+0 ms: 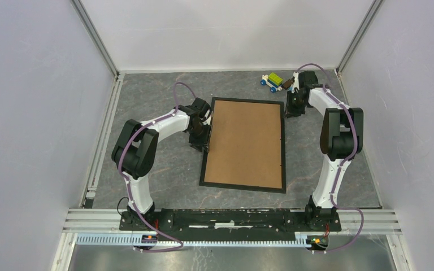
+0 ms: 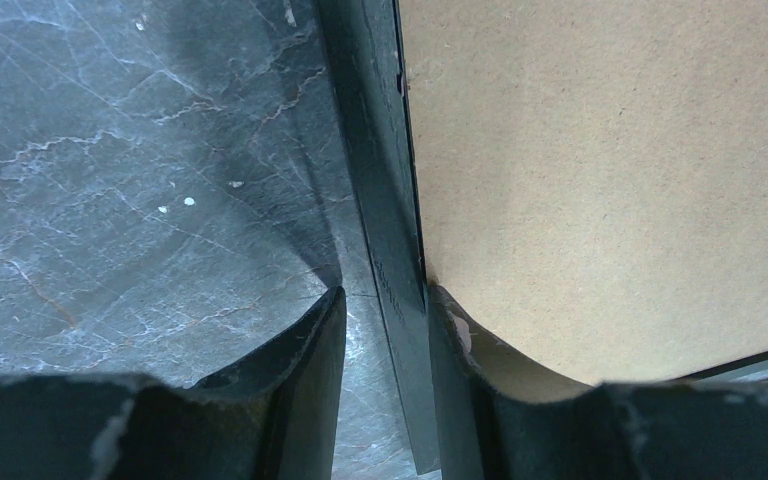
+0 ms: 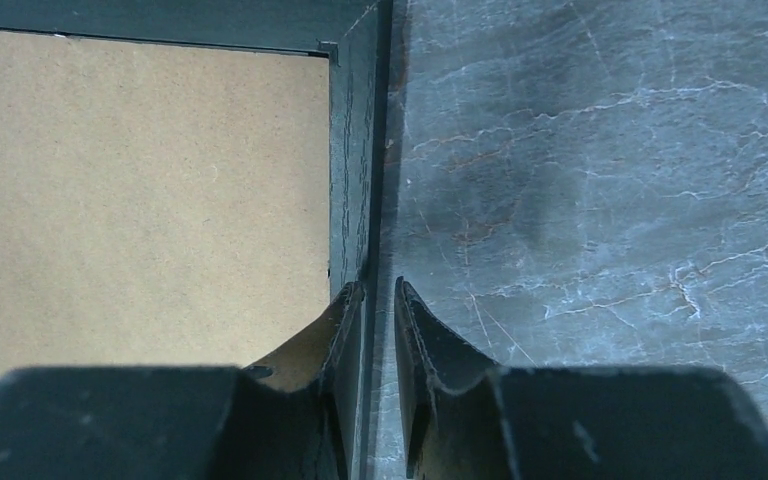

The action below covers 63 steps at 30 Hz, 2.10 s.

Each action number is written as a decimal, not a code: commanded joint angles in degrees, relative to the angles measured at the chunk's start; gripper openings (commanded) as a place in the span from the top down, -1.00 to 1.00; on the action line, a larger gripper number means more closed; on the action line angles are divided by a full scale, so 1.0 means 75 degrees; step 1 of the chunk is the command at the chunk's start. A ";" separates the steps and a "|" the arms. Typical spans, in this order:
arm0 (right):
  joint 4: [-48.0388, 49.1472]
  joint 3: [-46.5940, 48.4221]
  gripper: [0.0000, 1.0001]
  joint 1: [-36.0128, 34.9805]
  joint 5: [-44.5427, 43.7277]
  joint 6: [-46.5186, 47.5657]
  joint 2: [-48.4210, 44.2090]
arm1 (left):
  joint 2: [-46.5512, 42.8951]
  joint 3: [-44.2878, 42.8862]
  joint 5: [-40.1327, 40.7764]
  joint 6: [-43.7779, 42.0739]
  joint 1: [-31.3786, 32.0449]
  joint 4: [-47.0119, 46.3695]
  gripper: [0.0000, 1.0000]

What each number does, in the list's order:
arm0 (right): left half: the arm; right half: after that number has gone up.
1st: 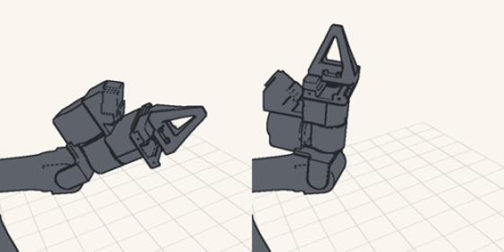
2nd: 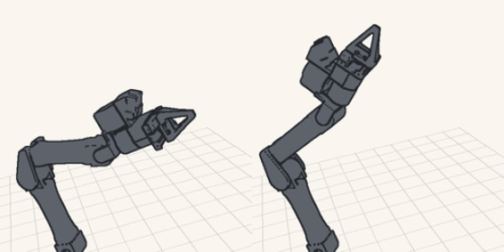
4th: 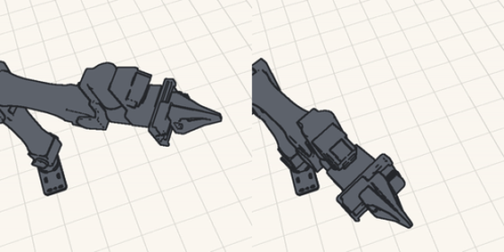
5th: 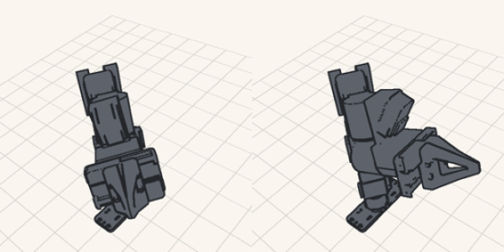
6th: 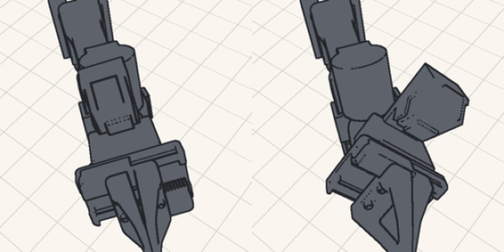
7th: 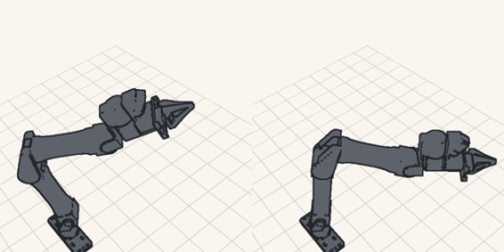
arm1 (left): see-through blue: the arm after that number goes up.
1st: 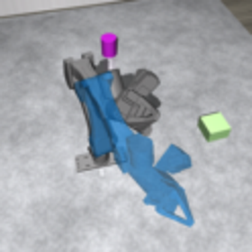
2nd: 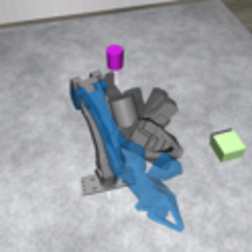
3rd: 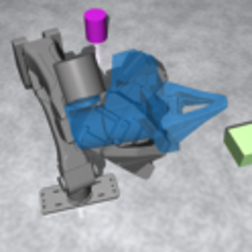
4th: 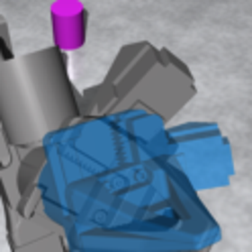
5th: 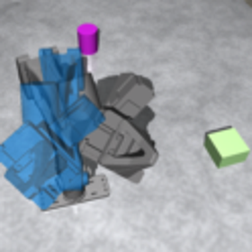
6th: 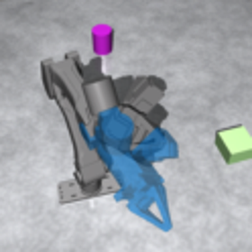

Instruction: Put the photo into the frame

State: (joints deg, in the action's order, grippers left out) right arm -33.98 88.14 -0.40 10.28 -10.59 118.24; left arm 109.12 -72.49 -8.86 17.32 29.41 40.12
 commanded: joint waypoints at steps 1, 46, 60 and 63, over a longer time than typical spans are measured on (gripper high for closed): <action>0.0042 0.0207 0.51 0.0000 0.0084 0.0115 0.0192 | 0.0729 0.0565 0.0882 -0.0681 0.0215 0.0533 0.16; -0.2112 0.2083 0.31 -0.1202 -0.2937 0.0689 0.2864 | 0.0922 0.0513 0.1732 -0.0891 0.0567 0.0718 0.25; -0.0761 0.1568 -0.48 -0.1079 -0.0761 0.0522 0.0441 | -0.0151 0.0162 0.1873 -0.0533 0.0651 0.0934 0.03; 0.0224 -0.0294 -0.52 -0.0890 -0.0786 0.0233 -0.1020 | -0.1174 0.0266 0.1463 -0.0016 0.0664 0.1143 -0.27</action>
State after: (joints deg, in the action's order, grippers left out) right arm -42.19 98.04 -8.84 0.23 -4.97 123.79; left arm 107.33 -73.12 1.48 15.11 33.95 42.11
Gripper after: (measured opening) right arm 0.755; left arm 0.557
